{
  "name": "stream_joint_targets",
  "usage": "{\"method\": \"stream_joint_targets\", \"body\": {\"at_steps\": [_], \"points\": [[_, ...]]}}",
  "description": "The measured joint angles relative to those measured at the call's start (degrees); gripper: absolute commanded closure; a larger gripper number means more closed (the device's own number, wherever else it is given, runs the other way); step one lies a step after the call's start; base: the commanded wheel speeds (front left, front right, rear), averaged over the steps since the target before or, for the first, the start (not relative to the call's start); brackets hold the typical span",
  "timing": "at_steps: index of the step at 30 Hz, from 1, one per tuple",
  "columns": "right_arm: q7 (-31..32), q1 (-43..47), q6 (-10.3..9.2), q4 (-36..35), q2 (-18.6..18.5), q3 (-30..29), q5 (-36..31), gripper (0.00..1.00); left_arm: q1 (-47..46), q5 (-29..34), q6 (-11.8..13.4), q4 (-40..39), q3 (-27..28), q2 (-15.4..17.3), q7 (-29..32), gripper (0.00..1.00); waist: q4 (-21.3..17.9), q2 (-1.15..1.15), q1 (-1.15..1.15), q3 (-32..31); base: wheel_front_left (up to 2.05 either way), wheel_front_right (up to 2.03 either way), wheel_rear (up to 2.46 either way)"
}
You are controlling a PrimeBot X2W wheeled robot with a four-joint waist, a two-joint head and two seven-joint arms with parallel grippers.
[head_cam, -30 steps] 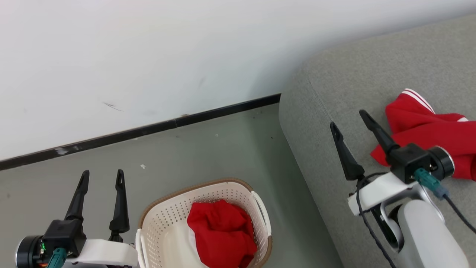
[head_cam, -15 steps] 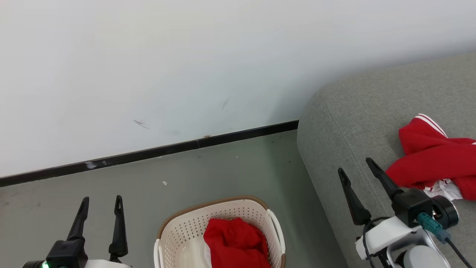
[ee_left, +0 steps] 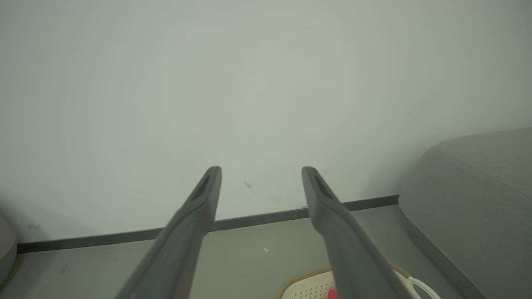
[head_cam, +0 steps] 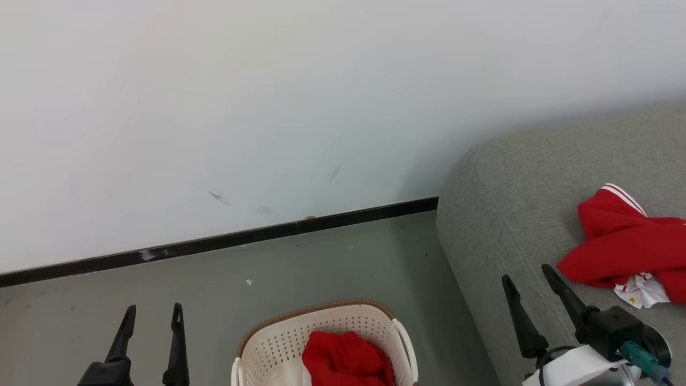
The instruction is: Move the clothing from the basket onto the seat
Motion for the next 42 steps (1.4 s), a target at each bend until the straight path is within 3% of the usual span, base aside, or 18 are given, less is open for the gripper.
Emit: {"method": "stream_joint_targets", "body": {"at_steps": [10,42], "points": [[0.0,2.5,0.00,0.2,0.0,0.3,3.4,0.00,0.1,0.0,0.0,0.7,-0.3,-0.2,0.0,0.00,0.2,0.00,0.00,-1.2,0.00,0.00,0.00],[0.0,3.6,0.00,-3.4,0.1,1.1,4.0,0.00,0.0,0.6,0.7,1.0,-0.8,0.9,1.4,0.00,0.7,0.00,0.00,0.1,0.00,0.00,0.00]]}}
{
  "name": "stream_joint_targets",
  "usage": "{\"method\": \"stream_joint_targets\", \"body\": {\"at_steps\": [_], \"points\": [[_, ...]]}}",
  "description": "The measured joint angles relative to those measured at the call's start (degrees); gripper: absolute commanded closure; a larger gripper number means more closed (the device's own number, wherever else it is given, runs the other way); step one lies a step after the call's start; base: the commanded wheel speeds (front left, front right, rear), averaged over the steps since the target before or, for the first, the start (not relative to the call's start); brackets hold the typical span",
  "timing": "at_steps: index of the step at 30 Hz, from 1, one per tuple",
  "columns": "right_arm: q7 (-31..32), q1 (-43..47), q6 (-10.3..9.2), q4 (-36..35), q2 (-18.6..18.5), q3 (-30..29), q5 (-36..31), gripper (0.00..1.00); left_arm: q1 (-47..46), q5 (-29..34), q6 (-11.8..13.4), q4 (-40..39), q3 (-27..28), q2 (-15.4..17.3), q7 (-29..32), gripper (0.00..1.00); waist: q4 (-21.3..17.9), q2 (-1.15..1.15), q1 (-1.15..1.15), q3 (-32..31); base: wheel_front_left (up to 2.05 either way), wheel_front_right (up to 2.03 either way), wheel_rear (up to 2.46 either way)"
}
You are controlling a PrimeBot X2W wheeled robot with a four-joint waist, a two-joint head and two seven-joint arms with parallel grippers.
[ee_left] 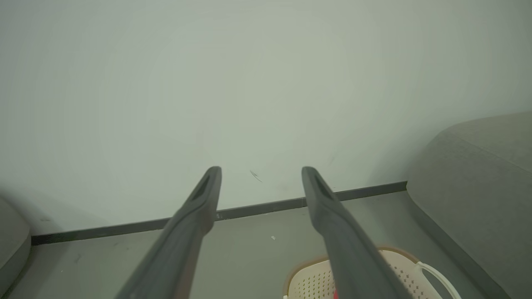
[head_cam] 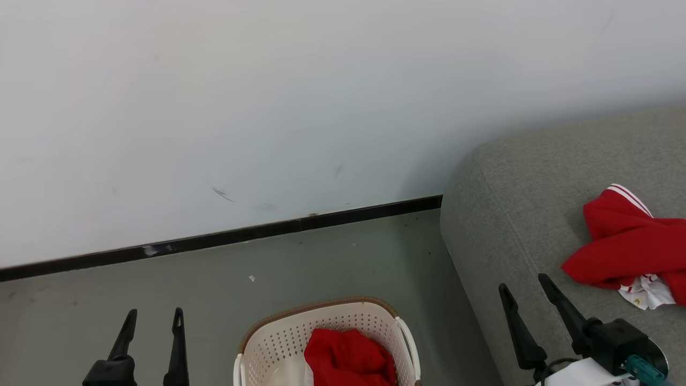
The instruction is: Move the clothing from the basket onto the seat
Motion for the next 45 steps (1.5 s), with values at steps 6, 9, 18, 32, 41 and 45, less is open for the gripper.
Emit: {"method": "stream_joint_targets", "body": {"at_steps": [6,9,18,32,41,45], "points": [[0.0,0.0,0.00,-0.5,0.0,0.4,-0.8,0.00,-0.9,1.4,-0.7,1.4,-1.4,1.2,1.9,0.00,0.0,0.00,0.00,1.2,0.00,0.00,0.00],[0.0,0.1,0.00,-0.6,0.0,0.3,-1.1,0.00,-2.3,1.8,-1.4,2.4,-2.7,1.3,3.0,0.00,-0.1,0.00,0.00,2.0,0.00,0.00,0.00],[0.0,0.3,0.00,-2.6,0.1,-0.8,-1.5,0.00,-7.7,3.0,-4.5,6.5,-8.4,0.1,5.8,0.00,-0.5,0.00,0.00,5.0,0.00,0.00,0.00],[0.0,0.1,-0.01,-7.5,0.2,-4.2,-1.5,0.00,-14.6,6.6,-8.4,14.4,-14.7,-1.5,8.3,0.00,-1.9,0.00,0.00,11.2,0.00,0.00,0.00],[0.0,-0.4,-0.01,-10.2,0.2,-4.9,-0.9,0.00,-19.7,9.1,-10.1,19.0,-17.2,-2.4,8.9,0.00,-3.2,0.00,0.00,16.7,0.00,0.00,0.00],[0.0,-2.4,-0.01,-11.3,0.2,-4.7,-0.3,0.00,-22.2,9.9,-10.6,20.8,-17.6,-2.3,9.3,0.00,-3.9,0.00,0.00,19.4,0.00,0.00,0.00]]}}
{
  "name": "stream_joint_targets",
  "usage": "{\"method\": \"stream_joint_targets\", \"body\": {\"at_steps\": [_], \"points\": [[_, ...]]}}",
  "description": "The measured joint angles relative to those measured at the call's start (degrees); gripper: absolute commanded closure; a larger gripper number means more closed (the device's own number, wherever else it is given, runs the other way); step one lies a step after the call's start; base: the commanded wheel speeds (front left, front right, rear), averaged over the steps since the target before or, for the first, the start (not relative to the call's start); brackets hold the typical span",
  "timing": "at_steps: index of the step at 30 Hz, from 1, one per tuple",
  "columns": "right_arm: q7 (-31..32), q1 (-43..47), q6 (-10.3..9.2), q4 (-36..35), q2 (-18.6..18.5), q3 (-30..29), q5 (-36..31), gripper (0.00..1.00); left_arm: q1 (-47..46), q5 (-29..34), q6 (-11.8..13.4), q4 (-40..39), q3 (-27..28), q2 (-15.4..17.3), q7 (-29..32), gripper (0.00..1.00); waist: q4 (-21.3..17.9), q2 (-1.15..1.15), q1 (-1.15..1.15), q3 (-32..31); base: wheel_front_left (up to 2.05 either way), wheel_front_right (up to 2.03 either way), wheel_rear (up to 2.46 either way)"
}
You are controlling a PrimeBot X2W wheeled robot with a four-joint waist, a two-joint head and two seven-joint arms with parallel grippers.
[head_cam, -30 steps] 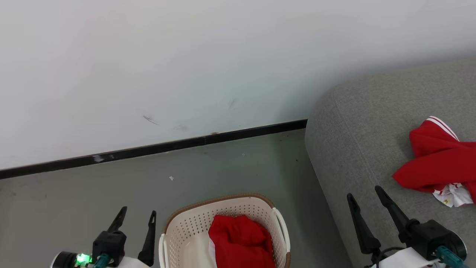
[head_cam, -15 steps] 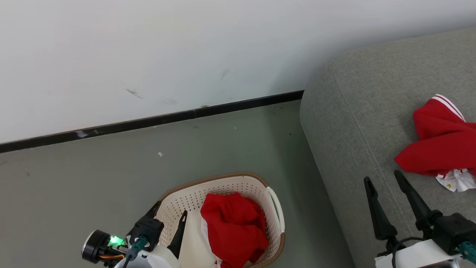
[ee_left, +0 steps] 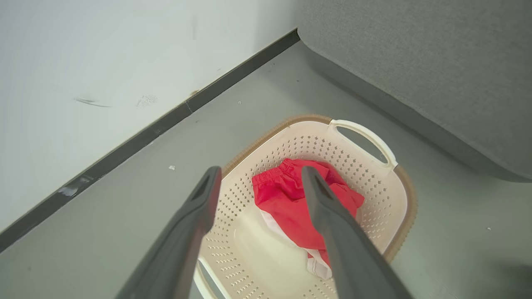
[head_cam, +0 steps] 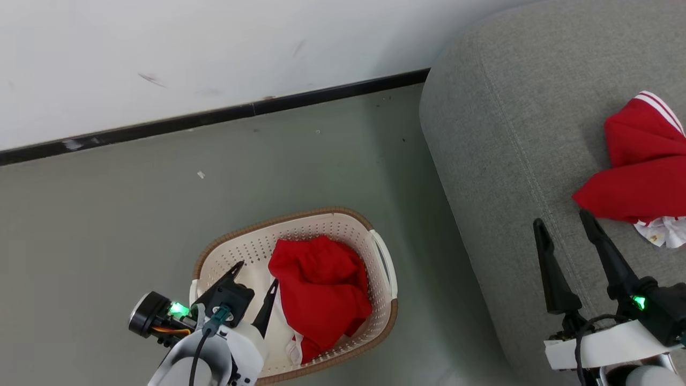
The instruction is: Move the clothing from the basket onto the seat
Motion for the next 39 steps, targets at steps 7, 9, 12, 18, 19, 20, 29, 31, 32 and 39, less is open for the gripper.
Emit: {"method": "stream_joint_targets", "body": {"at_steps": [7,9,12,18,19,20,29,31,32,39], "points": [[0.0,-3.2,0.00,-1.7,0.0,0.5,1.1,0.00,-4.3,1.1,-0.5,3.0,-0.3,0.0,0.0,0.00,-1.5,0.00,0.00,5.0,0.00,0.00,0.00],[0.0,-4.3,0.00,-1.8,0.0,0.5,1.4,0.00,-5.3,1.3,-0.5,3.8,-0.4,0.1,0.0,0.00,-1.9,0.00,0.00,6.4,0.00,0.00,0.00],[0.0,-5.6,0.00,-2.0,0.0,0.7,1.6,0.00,-6.6,2.6,-0.5,5.2,-0.8,0.2,0.0,0.00,-2.6,0.00,0.00,8.4,0.00,0.00,0.00],[0.0,-8.4,0.00,-3.0,0.0,1.7,2.5,0.00,-9.1,3.3,-0.5,7.8,-1.1,0.4,-0.1,0.00,-4.1,0.00,0.00,12.3,0.00,0.00,0.00],[0.0,-8.8,0.00,-3.4,0.0,1.8,2.5,0.00,-9.4,3.3,-0.7,8.3,-1.1,0.5,-0.1,0.00,-4.4,0.00,0.00,12.9,0.00,0.00,0.00],[0.0,-9.7,0.00,-3.5,0.0,1.7,2.6,0.00,-10.0,3.5,-0.9,8.9,-1.2,0.7,-0.2,0.00,-4.9,0.00,0.00,14.1,0.00,0.00,0.00],[0.0,-12.8,0.00,-3.7,0.0,2.3,3.8,0.00,-12.4,3.6,-0.9,12.2,-0.7,1.0,-1.2,0.00,-7.4,0.00,0.00,19.0,0.00,0.00,0.00],[0.0,-13.4,0.00,-3.8,0.0,2.7,4.3,0.00,-12.7,3.6,-0.9,12.8,-0.6,1.1,-1.3,0.00,-8.0,0.00,0.00,20.0,0.00,0.00,0.00],[0.0,-13.6,0.00,-3.8,0.0,2.9,4.5,0.00,-13.1,3.6,-0.9,13.2,-0.5,1.1,-1.6,0.00,-8.3,0.00,0.00,20.5,0.00,0.00,0.00],[0.0,-16.5,0.00,-3.8,0.0,4.0,5.8,0.00,-15.5,3.7,-0.4,15.2,-0.1,1.5,-2.1,0.00,-10.3,0.00,0.00,23.6,0.00,0.00,0.00]]}}
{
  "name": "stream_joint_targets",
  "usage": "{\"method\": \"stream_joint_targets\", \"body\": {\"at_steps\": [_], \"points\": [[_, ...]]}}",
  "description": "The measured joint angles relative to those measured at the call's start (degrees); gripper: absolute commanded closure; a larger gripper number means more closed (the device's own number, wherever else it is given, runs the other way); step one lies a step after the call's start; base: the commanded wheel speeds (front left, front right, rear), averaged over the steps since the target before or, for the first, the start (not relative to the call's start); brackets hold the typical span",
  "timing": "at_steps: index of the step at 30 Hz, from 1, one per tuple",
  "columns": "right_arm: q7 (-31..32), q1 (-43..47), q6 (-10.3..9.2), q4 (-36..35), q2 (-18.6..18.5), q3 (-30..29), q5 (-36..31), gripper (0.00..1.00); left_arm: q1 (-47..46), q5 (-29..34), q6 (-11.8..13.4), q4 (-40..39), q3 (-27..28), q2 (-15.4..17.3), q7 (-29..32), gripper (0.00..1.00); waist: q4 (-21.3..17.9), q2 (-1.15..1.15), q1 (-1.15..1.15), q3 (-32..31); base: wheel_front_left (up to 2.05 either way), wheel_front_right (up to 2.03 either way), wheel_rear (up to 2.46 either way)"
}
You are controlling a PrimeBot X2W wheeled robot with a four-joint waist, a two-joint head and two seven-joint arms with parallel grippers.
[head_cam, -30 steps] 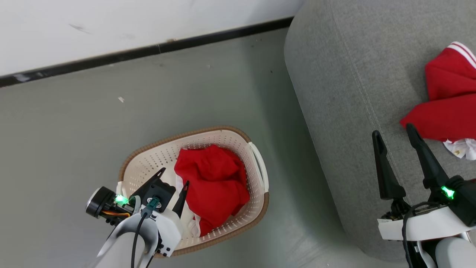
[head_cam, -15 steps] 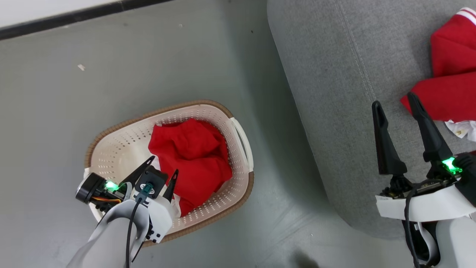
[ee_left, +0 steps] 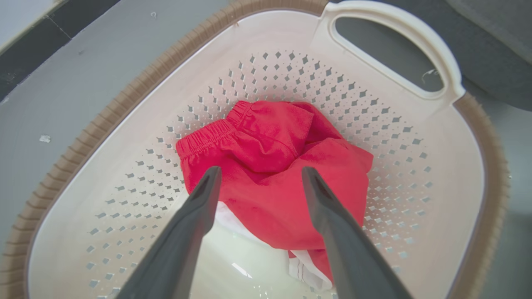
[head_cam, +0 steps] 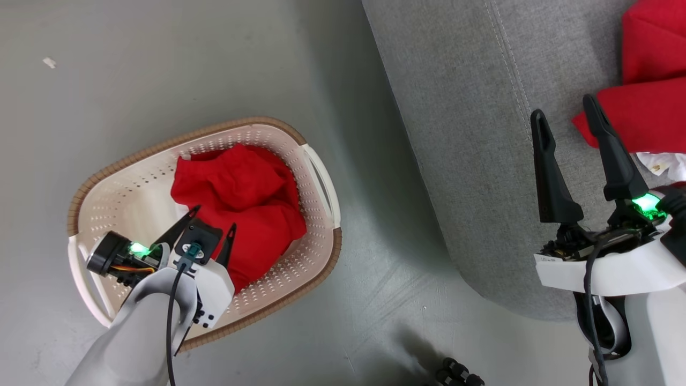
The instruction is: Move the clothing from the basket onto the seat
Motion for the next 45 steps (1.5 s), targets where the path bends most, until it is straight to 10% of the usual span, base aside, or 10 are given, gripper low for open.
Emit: {"method": "stream_joint_targets", "body": {"at_steps": [34,36,40,45], "points": [[0.0,-7.2,0.00,1.1,0.0,3.7,5.3,0.00,-5.9,-2.3,6.1,9.8,7.5,2.3,-0.6,0.00,-7.5,0.00,0.00,9.4,0.00,0.00,0.00],[0.0,-7.3,0.00,1.2,0.0,3.7,5.3,0.00,-5.9,-2.5,6.1,10.1,7.5,2.3,-0.6,0.22,-7.6,0.00,0.00,9.5,0.00,0.00,0.00],[0.0,-7.3,0.00,1.8,0.0,3.7,5.8,0.00,-5.9,-3.1,6.2,10.9,7.5,2.1,-0.5,1.00,-8.0,0.00,0.00,9.9,0.00,0.00,0.00],[0.0,-8.4,0.00,1.9,0.0,3.7,5.8,0.00,-5.9,-3.2,6.6,11.8,7.5,2.0,-0.5,1.00,-8.1,0.00,0.00,10.2,0.00,0.00,0.00]]}}
